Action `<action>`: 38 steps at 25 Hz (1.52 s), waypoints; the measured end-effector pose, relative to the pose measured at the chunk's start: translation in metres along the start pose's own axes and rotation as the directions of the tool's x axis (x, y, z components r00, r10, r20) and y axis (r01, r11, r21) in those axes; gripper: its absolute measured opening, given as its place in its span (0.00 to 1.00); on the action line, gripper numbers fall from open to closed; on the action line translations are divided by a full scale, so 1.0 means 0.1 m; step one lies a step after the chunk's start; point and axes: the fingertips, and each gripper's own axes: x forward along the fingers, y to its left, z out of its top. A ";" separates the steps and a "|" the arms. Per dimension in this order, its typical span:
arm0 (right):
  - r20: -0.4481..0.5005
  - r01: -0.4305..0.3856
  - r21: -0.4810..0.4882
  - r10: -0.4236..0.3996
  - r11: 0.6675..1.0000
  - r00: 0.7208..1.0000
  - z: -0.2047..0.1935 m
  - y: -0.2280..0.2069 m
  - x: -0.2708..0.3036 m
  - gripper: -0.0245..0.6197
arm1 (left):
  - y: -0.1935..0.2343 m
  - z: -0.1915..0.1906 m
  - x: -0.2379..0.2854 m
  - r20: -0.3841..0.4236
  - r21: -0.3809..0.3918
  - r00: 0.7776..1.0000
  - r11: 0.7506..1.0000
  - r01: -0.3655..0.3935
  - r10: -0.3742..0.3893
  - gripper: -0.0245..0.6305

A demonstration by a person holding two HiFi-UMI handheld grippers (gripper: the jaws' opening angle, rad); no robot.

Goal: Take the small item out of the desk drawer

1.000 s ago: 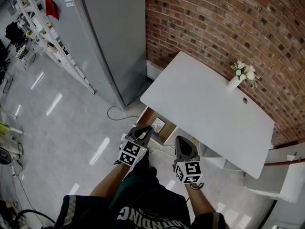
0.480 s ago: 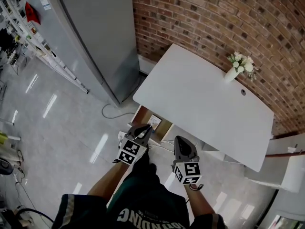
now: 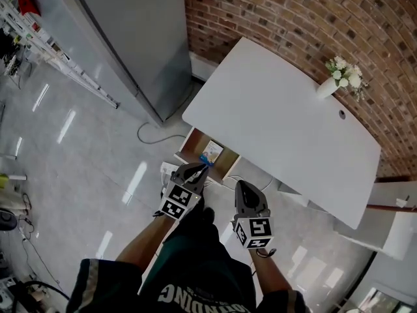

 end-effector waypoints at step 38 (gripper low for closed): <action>-0.158 0.067 0.112 -0.049 0.991 0.986 -1.11 -0.02 0.97 0.08 | 0.37 -1.27 1.10 -0.166 -0.100 0.985 0.995 0.023 -0.039 0.10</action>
